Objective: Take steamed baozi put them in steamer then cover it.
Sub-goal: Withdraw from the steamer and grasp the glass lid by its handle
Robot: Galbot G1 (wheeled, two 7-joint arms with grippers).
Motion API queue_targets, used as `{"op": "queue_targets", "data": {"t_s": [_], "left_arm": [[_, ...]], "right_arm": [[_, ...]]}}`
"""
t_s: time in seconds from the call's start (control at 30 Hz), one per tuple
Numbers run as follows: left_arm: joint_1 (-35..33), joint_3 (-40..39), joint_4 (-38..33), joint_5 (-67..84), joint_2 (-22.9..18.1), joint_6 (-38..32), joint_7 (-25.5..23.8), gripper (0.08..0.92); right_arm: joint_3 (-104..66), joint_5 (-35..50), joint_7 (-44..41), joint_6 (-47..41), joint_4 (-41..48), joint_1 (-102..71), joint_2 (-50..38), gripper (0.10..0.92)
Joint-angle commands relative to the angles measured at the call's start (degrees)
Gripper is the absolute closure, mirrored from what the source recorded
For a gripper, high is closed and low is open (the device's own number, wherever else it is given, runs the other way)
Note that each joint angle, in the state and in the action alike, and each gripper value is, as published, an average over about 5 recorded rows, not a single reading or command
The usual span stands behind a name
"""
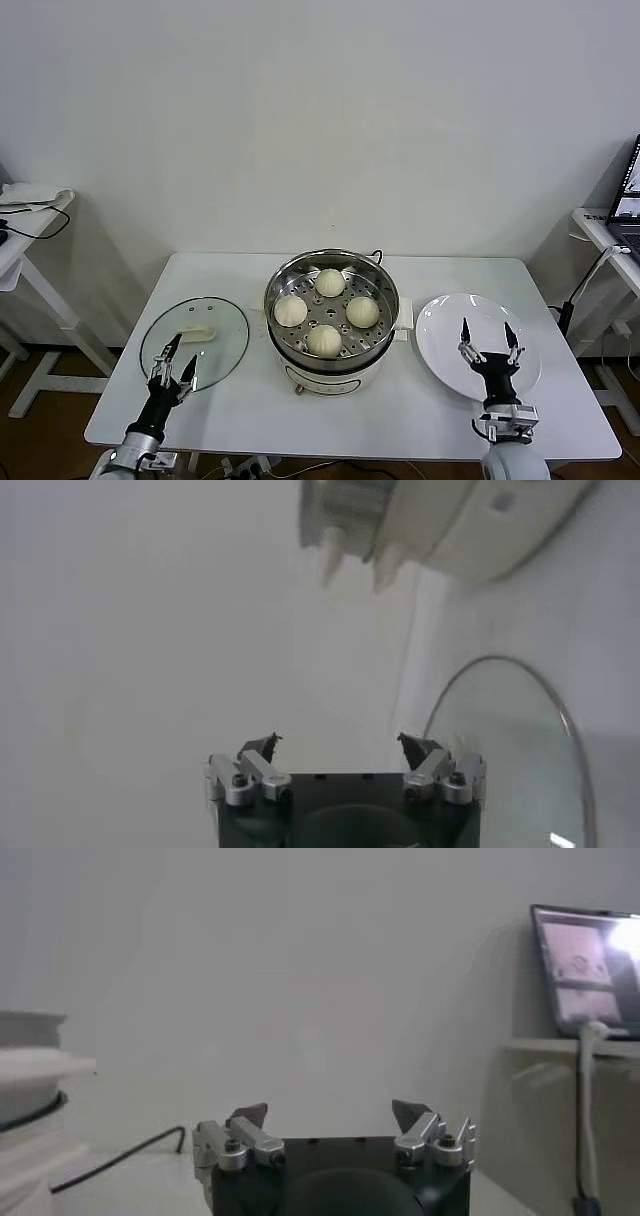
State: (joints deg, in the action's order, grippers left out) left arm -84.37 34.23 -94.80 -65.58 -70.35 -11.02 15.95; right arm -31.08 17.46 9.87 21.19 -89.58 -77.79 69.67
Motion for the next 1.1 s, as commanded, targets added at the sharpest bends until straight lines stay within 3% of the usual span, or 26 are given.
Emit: {"op": "queue_targets", "data": {"t_s": [0.03,1.1], "left_arm": [[8.02,-0.71,7.94,-7.6,-0.64,2.24,0.48,0.177],[16.11,-2.88,13.85,-7.36,-2.63,4.99,-2.35,0.177]], "right_arm": [[-2.87,-2.45,-0.05,0.57,0.73,-2.45,3.89,0.203],[-1.72,-2.06,-0.5,1.01,3.16,0.15,2.87,0.203]]}}
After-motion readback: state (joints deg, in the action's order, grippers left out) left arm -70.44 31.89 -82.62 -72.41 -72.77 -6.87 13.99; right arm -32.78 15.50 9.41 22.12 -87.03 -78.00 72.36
